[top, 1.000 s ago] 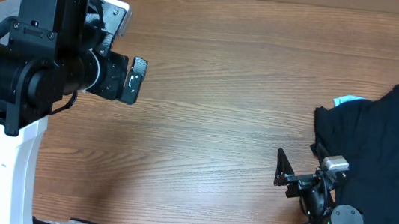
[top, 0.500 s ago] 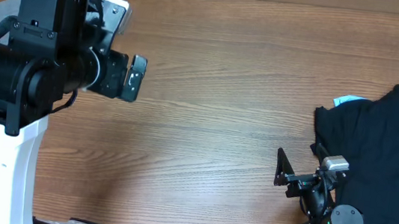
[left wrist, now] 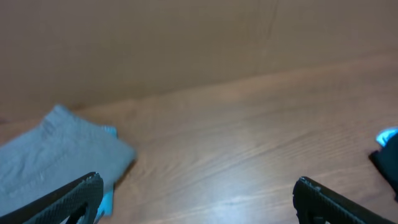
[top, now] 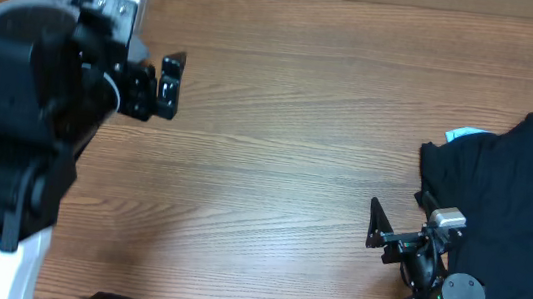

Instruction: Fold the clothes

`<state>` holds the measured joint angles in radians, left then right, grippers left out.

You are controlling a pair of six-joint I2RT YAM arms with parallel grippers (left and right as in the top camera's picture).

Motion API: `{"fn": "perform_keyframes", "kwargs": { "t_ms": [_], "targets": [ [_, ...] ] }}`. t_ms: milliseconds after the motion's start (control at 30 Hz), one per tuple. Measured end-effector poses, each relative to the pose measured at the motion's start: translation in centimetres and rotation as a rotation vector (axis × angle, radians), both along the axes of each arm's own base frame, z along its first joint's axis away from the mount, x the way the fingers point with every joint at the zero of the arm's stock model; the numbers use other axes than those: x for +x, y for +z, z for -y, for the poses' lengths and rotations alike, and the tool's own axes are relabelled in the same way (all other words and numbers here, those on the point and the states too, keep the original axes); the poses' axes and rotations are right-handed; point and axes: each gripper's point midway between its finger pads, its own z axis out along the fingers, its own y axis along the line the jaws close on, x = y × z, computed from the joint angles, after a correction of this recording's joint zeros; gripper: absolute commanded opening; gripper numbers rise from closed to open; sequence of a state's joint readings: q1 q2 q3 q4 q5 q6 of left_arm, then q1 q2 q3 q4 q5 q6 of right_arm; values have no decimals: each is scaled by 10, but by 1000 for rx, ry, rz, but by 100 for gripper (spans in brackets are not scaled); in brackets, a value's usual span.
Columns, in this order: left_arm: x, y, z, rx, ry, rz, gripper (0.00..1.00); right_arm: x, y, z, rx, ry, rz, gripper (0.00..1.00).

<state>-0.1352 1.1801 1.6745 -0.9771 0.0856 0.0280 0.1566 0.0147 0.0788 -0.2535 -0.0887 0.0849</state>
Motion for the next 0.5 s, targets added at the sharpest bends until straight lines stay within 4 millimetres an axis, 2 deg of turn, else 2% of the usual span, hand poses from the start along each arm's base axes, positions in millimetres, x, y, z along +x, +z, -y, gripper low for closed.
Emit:
{"fn": "perform_keyframes", "kwargs": {
  "t_ms": [133,367,500],
  "targets": [
    [-16,-5,-2,-8,0,65,100,0,-1,0,0,0,-1,100],
    [-48,-25,-17,8,25,185,100,0,-1,0,0,0,-1,100],
    [-61,-50,-25,17,44,223,100,0,0,0,-1,0,-1,100]
  ]
}}
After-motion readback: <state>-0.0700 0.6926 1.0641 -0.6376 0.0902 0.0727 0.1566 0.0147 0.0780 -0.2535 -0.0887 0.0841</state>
